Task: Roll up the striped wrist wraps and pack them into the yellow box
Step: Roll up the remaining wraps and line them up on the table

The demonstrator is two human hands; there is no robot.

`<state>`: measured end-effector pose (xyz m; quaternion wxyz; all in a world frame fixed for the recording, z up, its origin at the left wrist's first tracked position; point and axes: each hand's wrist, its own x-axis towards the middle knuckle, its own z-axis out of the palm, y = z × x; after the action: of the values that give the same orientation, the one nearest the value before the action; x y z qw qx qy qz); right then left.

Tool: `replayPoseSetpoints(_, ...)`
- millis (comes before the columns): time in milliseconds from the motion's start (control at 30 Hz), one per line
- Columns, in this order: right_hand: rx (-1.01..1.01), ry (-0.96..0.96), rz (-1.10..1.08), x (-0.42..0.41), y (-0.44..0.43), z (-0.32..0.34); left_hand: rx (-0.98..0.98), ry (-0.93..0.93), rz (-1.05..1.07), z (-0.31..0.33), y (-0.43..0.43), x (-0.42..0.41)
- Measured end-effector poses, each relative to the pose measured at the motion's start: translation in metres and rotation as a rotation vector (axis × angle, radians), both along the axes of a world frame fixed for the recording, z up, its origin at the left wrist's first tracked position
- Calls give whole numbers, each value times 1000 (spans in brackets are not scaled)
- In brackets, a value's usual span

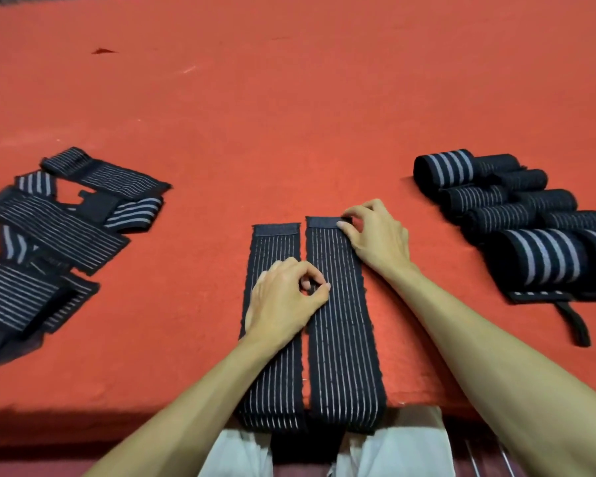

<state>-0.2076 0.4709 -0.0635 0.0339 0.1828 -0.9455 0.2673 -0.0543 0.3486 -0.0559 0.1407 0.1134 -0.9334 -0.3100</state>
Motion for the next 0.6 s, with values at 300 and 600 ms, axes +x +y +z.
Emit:
replayPoseSetpoints(300,-847,-355,67,31,31,44,56,65,10,3,4,6)
replayPoseSetpoints(600,-1268,-844,334,92,38,139,636,-266,-317,55,9,46)
